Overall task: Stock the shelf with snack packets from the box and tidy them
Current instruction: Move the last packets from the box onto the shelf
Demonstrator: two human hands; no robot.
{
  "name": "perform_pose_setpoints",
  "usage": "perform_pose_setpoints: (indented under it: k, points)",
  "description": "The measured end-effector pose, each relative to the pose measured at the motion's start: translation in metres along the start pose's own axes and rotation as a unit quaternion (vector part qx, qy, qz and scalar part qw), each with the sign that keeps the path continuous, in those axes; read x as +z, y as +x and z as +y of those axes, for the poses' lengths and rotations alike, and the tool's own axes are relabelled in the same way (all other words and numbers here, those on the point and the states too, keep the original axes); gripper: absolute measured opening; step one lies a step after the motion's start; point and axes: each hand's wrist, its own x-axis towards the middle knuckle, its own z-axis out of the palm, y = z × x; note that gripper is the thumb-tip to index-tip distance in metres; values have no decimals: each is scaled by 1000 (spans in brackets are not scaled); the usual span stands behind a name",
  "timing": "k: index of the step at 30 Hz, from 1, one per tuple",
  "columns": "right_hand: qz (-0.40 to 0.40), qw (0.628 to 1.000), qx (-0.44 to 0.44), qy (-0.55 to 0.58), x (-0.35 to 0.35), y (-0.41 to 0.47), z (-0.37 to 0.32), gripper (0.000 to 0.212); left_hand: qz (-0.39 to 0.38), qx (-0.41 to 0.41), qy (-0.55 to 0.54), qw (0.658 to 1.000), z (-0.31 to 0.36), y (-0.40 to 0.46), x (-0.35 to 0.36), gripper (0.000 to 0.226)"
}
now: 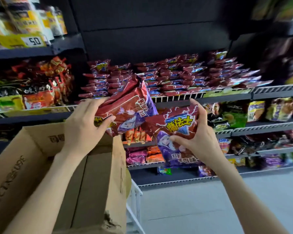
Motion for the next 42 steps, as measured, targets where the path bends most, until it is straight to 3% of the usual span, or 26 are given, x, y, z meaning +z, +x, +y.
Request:
perform_pose_setpoints:
  k: [3,7,11,16,23,31,38,42]
  points:
    - [31,999,17,-41,-32,-8,33,97,-9,22,-18,1000,40,14,35,49]
    - [45,998,40,-8,-66,-3,65,85,-16,48,-35,998,72,43,76,50]
    - [48,997,51,13,-102,26,101,96,13,65,-39,997,90,79,112,49]
    - [63,998,7,-23,-143,80,125,91,65,91,-40,993,101,132,159,47]
    - [143,989,-40,23,-211,172,144,95,125,139,-28,982,117,249,231,45]
    - [252,961,-116,-22,-263,261,206,91,93,185,34,978,174,345,330,48]
    - [251,954,-162,-7,-303,302,260,91,29,252,106,961,222,367,385,45]
    - [221,959,-178,14,-312,322,274,89,-53,294,133,945,250,363,412,45]
